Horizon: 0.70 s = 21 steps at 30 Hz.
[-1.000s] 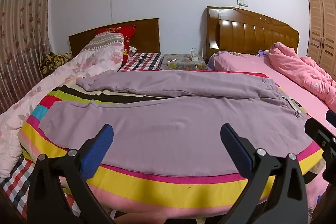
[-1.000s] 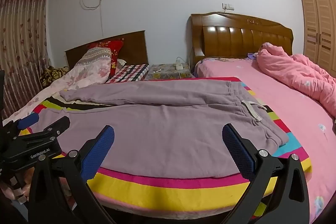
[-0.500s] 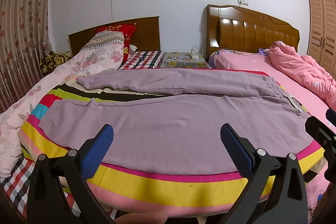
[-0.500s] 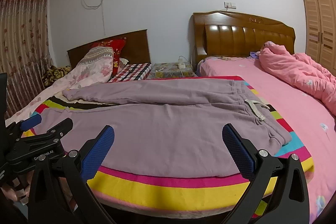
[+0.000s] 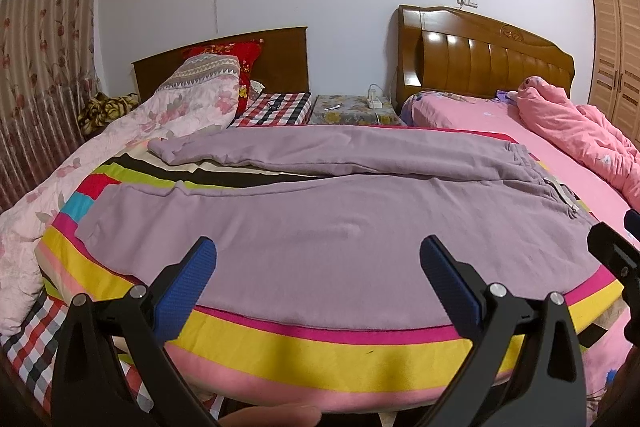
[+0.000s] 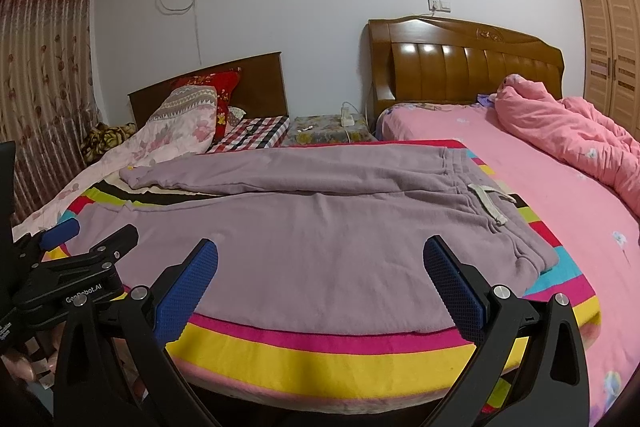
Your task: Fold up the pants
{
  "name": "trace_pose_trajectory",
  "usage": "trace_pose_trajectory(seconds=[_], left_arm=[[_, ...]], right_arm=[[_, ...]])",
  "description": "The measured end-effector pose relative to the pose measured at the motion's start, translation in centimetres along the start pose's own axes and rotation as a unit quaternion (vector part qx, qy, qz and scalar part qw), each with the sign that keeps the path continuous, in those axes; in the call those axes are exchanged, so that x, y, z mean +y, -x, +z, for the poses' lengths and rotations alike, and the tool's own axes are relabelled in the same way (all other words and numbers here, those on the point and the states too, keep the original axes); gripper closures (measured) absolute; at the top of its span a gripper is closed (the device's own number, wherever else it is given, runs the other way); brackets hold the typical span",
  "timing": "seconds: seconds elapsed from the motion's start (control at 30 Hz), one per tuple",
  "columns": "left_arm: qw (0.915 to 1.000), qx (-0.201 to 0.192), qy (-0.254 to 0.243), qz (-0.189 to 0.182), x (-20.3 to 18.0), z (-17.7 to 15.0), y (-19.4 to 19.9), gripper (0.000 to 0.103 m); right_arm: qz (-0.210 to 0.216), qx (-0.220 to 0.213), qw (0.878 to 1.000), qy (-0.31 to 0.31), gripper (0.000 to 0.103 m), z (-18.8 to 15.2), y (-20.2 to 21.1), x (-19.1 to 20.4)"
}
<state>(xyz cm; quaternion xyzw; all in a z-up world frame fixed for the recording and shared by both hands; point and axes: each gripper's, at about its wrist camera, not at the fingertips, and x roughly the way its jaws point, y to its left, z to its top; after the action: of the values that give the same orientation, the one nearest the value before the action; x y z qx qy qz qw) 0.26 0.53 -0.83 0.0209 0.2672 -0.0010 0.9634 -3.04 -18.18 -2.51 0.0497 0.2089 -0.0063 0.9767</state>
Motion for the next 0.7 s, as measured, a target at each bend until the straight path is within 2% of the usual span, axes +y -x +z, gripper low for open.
trace_pose_trajectory(seconds=[0.7], left_arm=[[1.0, -0.005, 0.0, 0.003, 0.11, -0.42, -0.2, 0.001]], right_arm=[[-0.005, 0.003, 1.0, -0.008, 0.004, -0.19, 0.05, -0.38]])
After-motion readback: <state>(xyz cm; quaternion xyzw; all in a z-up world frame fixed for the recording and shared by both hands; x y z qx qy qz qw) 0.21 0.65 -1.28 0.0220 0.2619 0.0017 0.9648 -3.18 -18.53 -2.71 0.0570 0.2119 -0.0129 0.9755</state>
